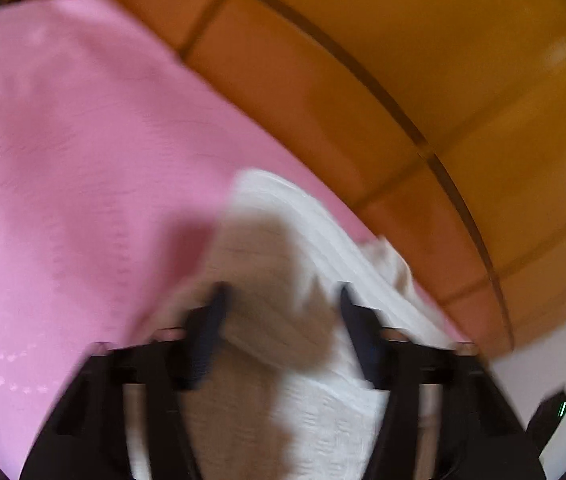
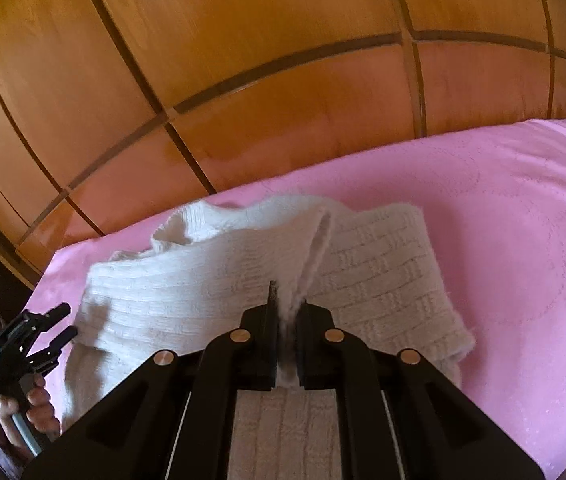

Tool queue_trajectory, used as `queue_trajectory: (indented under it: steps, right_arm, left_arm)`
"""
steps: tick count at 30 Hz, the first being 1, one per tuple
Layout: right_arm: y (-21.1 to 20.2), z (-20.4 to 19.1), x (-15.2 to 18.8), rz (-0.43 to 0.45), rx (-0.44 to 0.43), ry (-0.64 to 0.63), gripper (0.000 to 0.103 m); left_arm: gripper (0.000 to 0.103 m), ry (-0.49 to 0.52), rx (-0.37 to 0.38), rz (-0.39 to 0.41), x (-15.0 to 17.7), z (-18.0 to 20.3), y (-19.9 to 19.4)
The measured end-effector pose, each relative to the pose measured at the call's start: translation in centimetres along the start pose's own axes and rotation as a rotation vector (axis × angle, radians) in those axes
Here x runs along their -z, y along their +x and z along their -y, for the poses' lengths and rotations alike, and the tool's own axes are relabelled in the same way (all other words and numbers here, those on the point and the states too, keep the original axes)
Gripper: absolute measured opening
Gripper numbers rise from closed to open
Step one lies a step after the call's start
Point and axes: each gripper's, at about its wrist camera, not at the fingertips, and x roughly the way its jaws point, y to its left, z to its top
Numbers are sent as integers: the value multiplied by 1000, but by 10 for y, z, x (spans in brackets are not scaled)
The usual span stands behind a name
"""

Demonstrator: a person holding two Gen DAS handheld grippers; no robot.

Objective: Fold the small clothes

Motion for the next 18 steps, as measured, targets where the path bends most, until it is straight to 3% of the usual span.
queue_trajectory:
  steps: [3, 5, 8, 9, 12, 16, 18]
  right_arm:
    - [17, 9, 11, -62, 65, -12, 6]
    - [34, 17, 20, -111, 82, -1, 6]
    - [37, 24, 24, -92, 64, 32, 7]
    - [36, 26, 24, -89, 63, 42, 7]
    - [38, 25, 25, -84, 65, 36, 9]
    - [37, 24, 25, -80, 62, 24, 10]
    - [37, 24, 26, -81, 59, 18, 11]
  left_arm:
    - [28, 16, -47, -38, 7, -19, -4]
    - [28, 46, -82, -70, 16, -29, -7]
    - [28, 77, -44, -77, 17, -37, -30]
    - [31, 79, -32, -70, 13, -37, -34]
    - [58, 64, 21, -57, -8, -38, -42]
    - [59, 26, 53, -85, -42, -35, -19]
    - [59, 8, 87, -150, -54, -35, 4]
